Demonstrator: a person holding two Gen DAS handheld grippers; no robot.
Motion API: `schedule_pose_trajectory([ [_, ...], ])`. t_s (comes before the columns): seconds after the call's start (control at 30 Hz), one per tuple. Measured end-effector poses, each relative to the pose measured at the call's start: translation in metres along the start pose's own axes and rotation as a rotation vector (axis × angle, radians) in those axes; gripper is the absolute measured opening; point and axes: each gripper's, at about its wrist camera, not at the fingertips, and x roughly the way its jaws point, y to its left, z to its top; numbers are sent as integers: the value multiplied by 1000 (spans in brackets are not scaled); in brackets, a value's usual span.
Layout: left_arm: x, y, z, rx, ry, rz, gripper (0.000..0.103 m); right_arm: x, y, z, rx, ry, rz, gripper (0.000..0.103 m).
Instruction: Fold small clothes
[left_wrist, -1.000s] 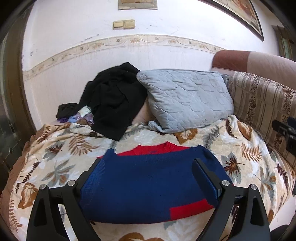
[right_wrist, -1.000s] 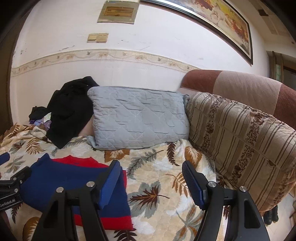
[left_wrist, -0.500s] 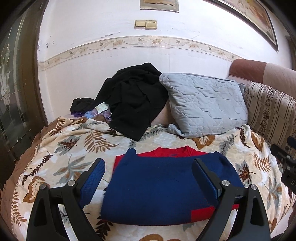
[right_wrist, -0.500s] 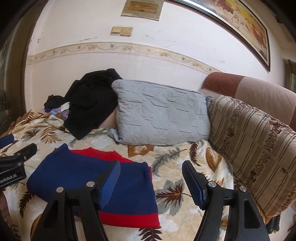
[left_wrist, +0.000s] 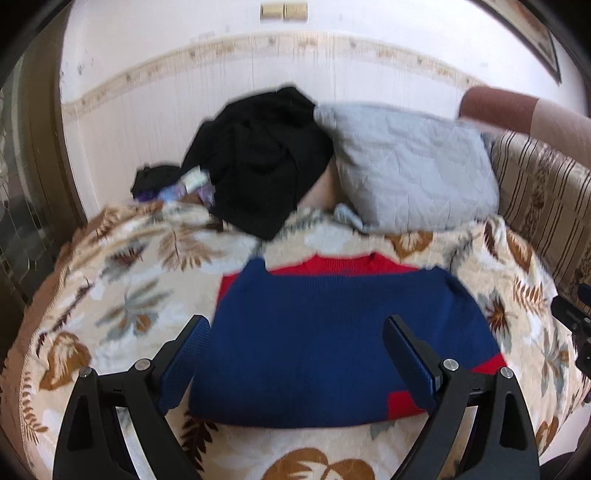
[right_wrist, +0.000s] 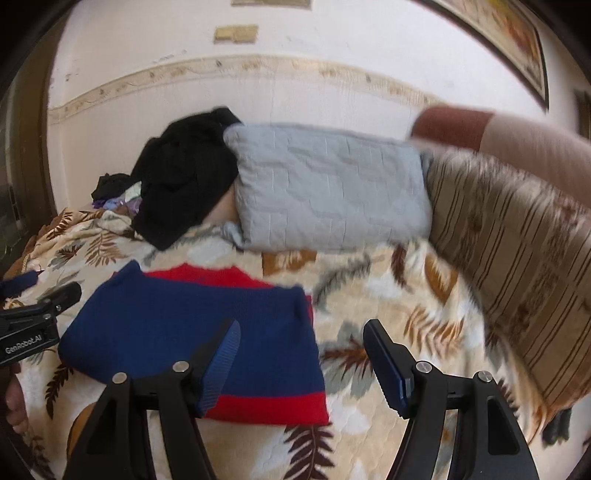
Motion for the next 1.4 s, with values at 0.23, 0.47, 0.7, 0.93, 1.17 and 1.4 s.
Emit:
schedule_pose_trajectory([
  [0.23,26,11,-18,-66,145,32,95,29,-9,-25,16,127,63,73],
  [0.47,33,52,-18,-145,162,78,95,70,-12,-37,90,232,191,73],
  [0.7,49,112,-29,-239,220,184,95,111,1,-31,187,265,350,73],
  [0.93,77,131,-50,-213,291,247,94,180,31,-42,251,444,413,73],
  [1.17,67,125,-50,-242,304,162,94,144,17,-34,297,326,518,73],
  [1.4,54,102,-69,-384,366,-44,94,123,-8,-46,409,299,700,72],
])
